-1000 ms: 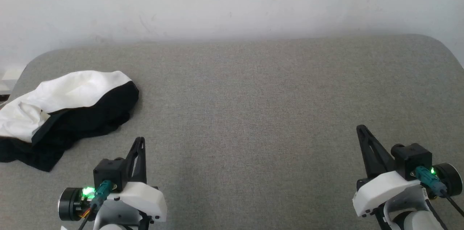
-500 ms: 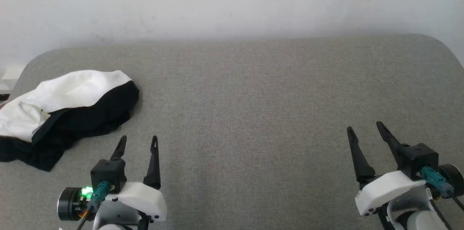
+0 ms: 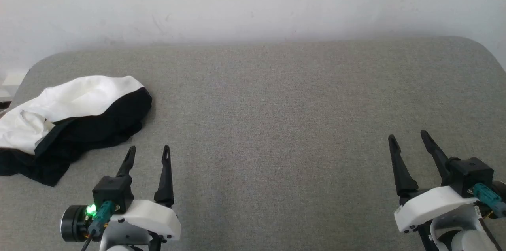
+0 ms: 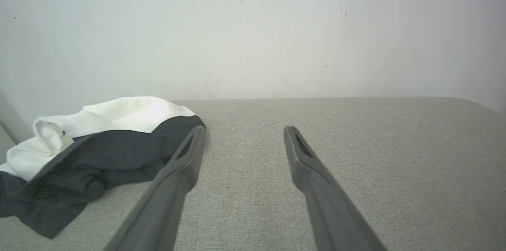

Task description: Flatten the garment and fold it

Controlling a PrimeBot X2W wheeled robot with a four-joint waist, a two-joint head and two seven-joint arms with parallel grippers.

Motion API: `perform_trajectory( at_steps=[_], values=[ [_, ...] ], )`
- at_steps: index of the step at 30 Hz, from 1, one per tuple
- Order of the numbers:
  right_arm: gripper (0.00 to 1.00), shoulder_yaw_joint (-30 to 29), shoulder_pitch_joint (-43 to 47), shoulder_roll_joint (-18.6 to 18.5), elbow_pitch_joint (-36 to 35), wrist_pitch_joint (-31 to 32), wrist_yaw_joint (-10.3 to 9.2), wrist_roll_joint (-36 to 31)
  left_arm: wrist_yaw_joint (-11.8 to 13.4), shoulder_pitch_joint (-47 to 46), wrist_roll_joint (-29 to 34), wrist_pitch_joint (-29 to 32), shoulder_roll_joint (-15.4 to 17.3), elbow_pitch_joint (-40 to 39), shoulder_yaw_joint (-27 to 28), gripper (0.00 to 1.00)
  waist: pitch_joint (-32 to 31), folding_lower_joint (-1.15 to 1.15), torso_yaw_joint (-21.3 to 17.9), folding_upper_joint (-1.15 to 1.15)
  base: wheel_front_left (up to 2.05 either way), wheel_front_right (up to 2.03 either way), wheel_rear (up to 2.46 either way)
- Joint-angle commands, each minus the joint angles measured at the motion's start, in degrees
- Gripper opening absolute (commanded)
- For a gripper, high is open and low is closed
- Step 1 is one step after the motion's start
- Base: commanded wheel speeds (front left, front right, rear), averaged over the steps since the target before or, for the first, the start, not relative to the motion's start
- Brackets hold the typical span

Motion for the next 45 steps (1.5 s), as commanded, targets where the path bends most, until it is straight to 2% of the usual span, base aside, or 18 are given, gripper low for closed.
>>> perform_trajectory(
  at_steps=[1,27,45],
  values=[
    [1.00,-0.4,0.2,0.1,-0.1,-0.6,-0.01,0.9,0.4,0.7,-0.5,-0.6,-0.1,-0.6,0.3,1.00,0.0,0.00,0.0,0.00,0.00,0.00,0.00],
    [1.00,-4.6,0.0,0.1,0.7,-3.5,-0.02,5.6,1.3,1.2,-3.9,-3.6,-0.1,-1.0,0.4,1.00,0.9,0.00,0.5,0.00,0.00,0.00,0.00],
    [1.00,-3.5,0.3,0.1,0.1,-5.7,-0.03,5.4,2.2,1.5,-6.4,-5.8,-0.2,-2.0,1.2,1.00,2.0,0.00,5.4,0.00,0.00,0.00,0.00]
  ],
)
